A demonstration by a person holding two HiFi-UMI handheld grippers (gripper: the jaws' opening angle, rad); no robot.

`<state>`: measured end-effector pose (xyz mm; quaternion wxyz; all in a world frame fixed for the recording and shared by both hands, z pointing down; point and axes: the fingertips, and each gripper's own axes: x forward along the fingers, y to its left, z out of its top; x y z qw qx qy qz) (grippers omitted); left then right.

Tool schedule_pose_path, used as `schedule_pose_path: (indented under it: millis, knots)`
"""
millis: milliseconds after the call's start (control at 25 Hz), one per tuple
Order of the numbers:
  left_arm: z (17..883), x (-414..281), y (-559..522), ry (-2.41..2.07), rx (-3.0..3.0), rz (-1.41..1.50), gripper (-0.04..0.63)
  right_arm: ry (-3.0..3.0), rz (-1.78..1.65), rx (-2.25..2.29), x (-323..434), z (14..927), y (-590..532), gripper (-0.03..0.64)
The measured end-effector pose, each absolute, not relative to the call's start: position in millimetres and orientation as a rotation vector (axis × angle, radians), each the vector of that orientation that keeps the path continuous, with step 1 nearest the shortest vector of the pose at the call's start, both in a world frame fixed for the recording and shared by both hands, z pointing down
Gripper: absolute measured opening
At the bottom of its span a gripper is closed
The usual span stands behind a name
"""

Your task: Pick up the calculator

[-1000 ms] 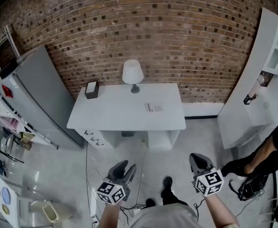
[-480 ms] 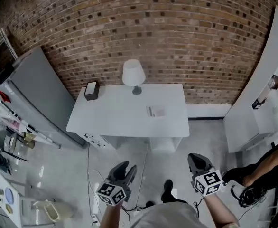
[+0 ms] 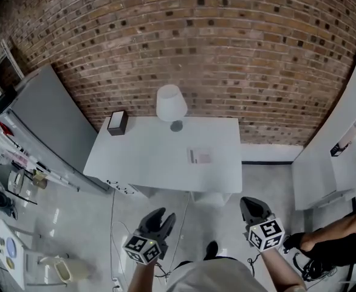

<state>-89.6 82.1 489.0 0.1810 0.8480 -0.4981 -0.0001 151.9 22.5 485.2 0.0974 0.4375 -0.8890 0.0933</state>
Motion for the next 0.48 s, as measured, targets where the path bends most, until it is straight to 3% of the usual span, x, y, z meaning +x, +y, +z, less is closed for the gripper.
schedule_pose_path:
  millis: [480]
  knots:
    - [483.9, -61.2, 25.1, -1.441, 2.377, -0.001, 0.187, -2.675, 0.278, 1.208, 166.7, 479.9, -41.6, 0.012]
